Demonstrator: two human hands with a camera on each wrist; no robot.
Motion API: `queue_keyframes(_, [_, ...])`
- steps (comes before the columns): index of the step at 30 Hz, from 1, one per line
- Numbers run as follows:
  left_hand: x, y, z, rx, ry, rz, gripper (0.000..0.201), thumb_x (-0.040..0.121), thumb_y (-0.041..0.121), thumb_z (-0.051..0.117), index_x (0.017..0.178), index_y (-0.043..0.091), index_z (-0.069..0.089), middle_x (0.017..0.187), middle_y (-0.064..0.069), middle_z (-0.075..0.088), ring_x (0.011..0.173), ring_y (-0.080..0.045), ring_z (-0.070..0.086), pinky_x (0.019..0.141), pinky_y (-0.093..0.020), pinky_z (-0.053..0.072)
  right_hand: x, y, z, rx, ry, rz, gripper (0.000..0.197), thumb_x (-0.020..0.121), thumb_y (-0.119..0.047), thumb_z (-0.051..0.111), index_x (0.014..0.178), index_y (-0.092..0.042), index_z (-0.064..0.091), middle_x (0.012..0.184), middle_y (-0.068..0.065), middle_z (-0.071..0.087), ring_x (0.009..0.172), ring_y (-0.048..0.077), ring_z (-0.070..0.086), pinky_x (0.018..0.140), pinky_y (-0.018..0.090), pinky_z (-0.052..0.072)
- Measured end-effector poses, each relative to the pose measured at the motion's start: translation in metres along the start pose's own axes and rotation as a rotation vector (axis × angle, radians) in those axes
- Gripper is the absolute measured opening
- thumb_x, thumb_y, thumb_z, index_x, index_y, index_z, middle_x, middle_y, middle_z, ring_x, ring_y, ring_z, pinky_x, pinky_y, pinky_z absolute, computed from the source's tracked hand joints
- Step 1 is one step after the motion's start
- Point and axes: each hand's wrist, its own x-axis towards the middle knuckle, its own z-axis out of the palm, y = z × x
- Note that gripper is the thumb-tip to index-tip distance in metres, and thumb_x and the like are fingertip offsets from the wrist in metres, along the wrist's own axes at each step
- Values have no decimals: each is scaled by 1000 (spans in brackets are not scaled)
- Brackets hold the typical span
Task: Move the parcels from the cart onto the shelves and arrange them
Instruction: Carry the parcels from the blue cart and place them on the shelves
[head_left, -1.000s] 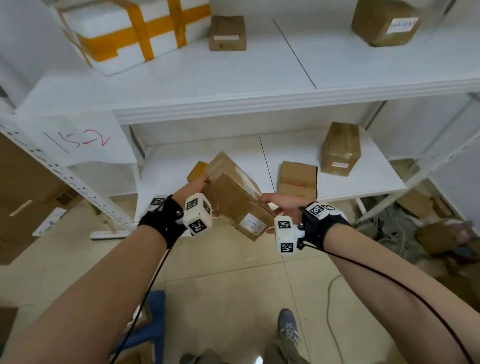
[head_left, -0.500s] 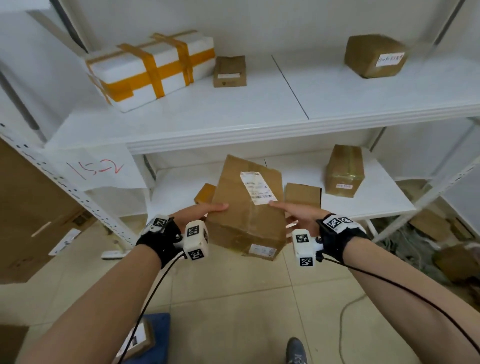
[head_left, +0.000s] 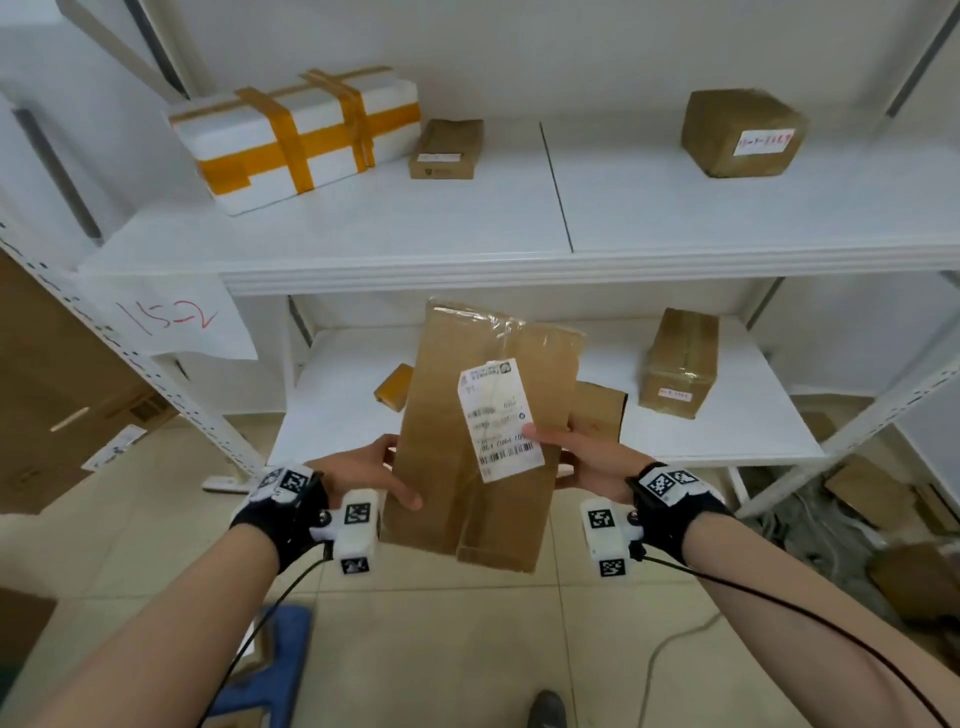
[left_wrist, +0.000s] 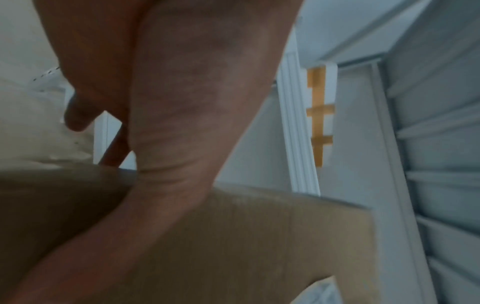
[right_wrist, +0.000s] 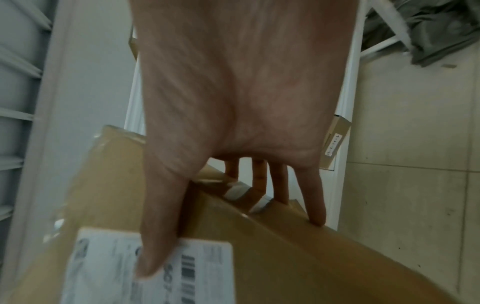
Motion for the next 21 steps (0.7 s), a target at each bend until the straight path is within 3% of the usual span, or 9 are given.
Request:
queue_keyframes(3, [7, 4, 27, -107, 84, 35, 103, 58, 5, 89, 141, 26, 32, 129, 3, 53, 117, -20, 54, 90, -33, 50, -5, -1, -19, -16, -67, -41, 84, 79, -9, 83, 144, -29, 33, 131, 5, 67, 116, 24, 67, 86, 44, 60])
queue_keyframes(6, [12, 12, 44, -241, 168, 154, 104, 61, 3, 88, 144, 28, 30, 129, 0, 56, 118, -19, 55, 90, -31, 51, -9, -2, -29, -82, -39, -139, 94, 72, 2, 85, 144, -29, 32, 137, 10, 60, 120, 28, 64, 87, 40, 60])
queue_keyframes(8, [9, 21, 51, -290, 200, 262, 106, 57, 10, 91, 144, 29, 33, 130, 1, 59, 119, -18, 56, 92, -33, 53, -10, -3, -34, -129, -6, -198, 100, 65, 0, 90, 144, -25, 33, 140, 12, 57, 124, 30, 61, 93, 48, 58])
queue_keyframes(10, [1, 35, 54, -315, 245, 360, 94, 62, 8, 89, 141, 26, 41, 124, 4, 64, 116, -15, 60, 85, -25, 56, -12, -5, -37, -160, 8, -260, 102, 62, -1, 92, 143, -22, 34, 141, 12, 55, 128, 32, 57, 96, 52, 56])
queue_keyframes(12, [-8, 48, 54, -329, 276, 458, 82, 67, 3, 86, 136, 23, 46, 122, 4, 66, 113, -10, 63, 79, -19, 56, -18, -9, -36, -185, 28, -328, 100, 64, 3, 90, 143, -22, 34, 142, 10, 53, 131, 30, 54, 95, 50, 56])
queue_keyframes(16, [-15, 60, 47, -285, 355, 561, 91, 62, 4, 89, 138, 18, 42, 124, 0, 65, 111, -7, 63, 80, -16, 54, -33, -14, -34, -258, 81, -420, 97, 68, 5, 87, 142, -22, 29, 141, 8, 50, 132, 21, 51, 96, 40, 57])
queue_keyframes(19, [-14, 64, 44, -250, 386, 579, 96, 57, 8, 93, 138, 19, 41, 123, 1, 66, 114, -11, 63, 83, -22, 57, -44, -19, -35, -281, 115, -470, 99, 68, 4, 88, 142, -23, 28, 140, 7, 50, 132, 19, 51, 98, 36, 55])
queue_keyframes(21, [-14, 67, 44, -213, 422, 586, 99, 53, 16, 95, 136, 23, 43, 121, 5, 67, 113, -11, 63, 87, -30, 57, -50, -24, -37, -307, 140, -491, 101, 66, -1, 90, 141, -29, 29, 139, 5, 50, 132, 19, 50, 101, 40, 54])
